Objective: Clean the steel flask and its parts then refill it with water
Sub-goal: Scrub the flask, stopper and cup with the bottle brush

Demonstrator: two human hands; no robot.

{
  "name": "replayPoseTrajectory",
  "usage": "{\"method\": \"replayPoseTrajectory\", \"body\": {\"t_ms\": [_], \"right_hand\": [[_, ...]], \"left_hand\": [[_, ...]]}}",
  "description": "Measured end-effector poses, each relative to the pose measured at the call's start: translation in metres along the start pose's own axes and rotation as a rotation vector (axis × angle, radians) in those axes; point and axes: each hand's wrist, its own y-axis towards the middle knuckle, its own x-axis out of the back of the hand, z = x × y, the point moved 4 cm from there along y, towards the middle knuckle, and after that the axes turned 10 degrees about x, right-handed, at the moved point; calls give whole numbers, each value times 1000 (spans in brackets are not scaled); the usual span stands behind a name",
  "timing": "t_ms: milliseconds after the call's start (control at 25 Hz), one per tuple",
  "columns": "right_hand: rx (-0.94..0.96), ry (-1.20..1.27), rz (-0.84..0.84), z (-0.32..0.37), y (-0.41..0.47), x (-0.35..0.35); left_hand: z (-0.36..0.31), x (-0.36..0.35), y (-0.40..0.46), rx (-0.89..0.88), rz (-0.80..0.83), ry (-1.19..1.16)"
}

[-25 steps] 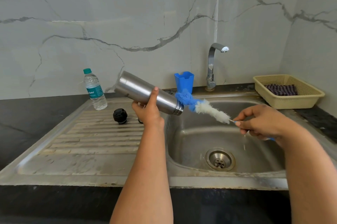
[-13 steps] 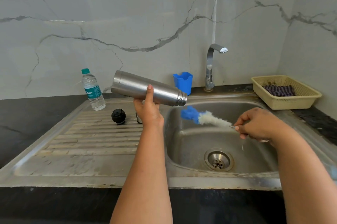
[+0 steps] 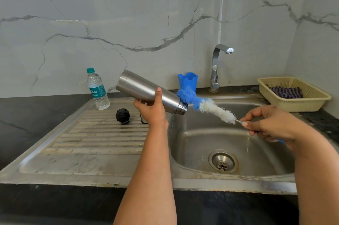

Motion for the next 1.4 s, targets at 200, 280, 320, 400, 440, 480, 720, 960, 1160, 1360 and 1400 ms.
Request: {"method": "replayPoseTrajectory", "body": {"t_ms": [200, 280, 320, 400, 440, 480, 720, 960, 1160, 1360, 1400], "right_hand": [[22, -69, -28, 8, 9, -16], [36, -107, -27, 8, 8, -20], [31, -95, 1, 6, 5, -18], [14, -63, 65, 6, 2, -16], [15, -77, 76, 8, 4, -18], [22, -112, 76, 11, 7, -23], [24, -56, 104, 5, 5, -24], [32, -5, 74, 3, 7, -18], [35, -98, 118, 4, 10, -24], [22, -319, 124, 4, 6, -22], [15, -339, 55, 2, 6, -14]], "left_hand": [[-1, -6, -9, -74, 11, 21], [-5, -5, -11, -131, -13, 57], [-7, -3, -11, -158, -38, 63], [-12, 3, -6, -165, -96, 6], [-12, 5, -5, -150, -107, -26], [-11, 5, -5, -133, -109, -37], [-11, 2, -8, -115, -71, -80], [-7, -2, -11, 71, -43, -203], [-5, -7, -9, 181, 15, -211], [-14, -11, -15, 61, 9, -130], [-15, -12, -14, 59, 19, -122]]}}
